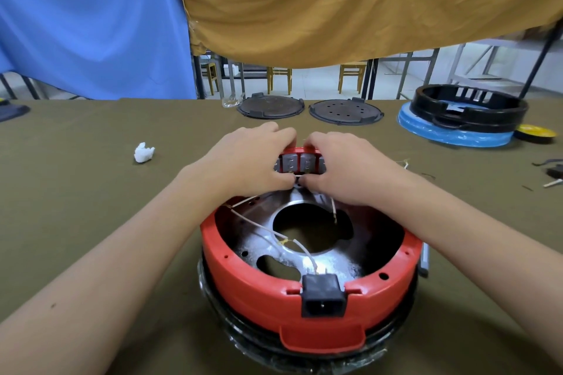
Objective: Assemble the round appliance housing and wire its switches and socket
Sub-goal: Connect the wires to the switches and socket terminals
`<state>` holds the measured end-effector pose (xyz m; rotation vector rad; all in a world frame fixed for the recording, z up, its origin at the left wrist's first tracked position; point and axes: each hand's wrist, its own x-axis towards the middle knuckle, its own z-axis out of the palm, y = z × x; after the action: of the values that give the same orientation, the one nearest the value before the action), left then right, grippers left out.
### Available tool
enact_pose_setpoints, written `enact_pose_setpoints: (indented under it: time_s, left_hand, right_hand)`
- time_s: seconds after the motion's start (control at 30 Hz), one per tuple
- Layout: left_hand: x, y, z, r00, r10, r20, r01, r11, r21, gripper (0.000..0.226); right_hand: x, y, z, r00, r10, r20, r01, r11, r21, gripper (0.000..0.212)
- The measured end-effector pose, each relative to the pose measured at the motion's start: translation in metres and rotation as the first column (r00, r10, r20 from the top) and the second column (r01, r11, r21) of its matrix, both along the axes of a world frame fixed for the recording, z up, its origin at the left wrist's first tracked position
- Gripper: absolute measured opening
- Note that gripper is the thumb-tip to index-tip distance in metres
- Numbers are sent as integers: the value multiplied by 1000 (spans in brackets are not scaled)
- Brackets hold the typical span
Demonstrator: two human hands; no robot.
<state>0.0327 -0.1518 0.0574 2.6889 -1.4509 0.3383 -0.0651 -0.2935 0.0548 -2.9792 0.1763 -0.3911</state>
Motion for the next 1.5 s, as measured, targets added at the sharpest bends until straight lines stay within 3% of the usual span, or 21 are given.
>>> enact_pose_setpoints:
  time_s: [0.13,0.2,0.27,0.4,0.63,1.0,1.27,1.5]
  left_hand:
    - [0,2,-3,999,-28,-32,25,997,-68,45]
    - [-2,4,-4,990,-105,-99,89,984,-156,51]
    - [-4,6,-4,972,-202,-121,173,961,-217,41]
    - [-1,7,-5,967,-236,-97,219,962,-161,9]
    - [-1,7,-4,958,-250,-144,226,961,-161,11]
    - [-4,4,-1,947,-232,-224,204,968,-143,13]
    - [-3,5,-1,946,-227,-230,200,970,-136,15]
    - [-2,5,-1,944,-231,-238,200,969,-146,16]
  right_hand:
    - [0,-1,-1,1000,7,9,-7,1000,14,49]
    - [-1,-1,-1,1000,9,26,-10,999,52,52]
    - [-3,-1,-1,997,5,75,-12,994,105,53]
    - [-12,-4,5,994,10,106,-22,993,114,31]
    - [-24,-6,5,998,29,59,-36,992,124,8]
    - [-23,-4,3,999,32,-28,-29,995,97,13]
    - [-19,-2,0,999,19,32,-19,1000,-10,21]
    - [-18,-4,1,999,35,35,-36,999,28,20]
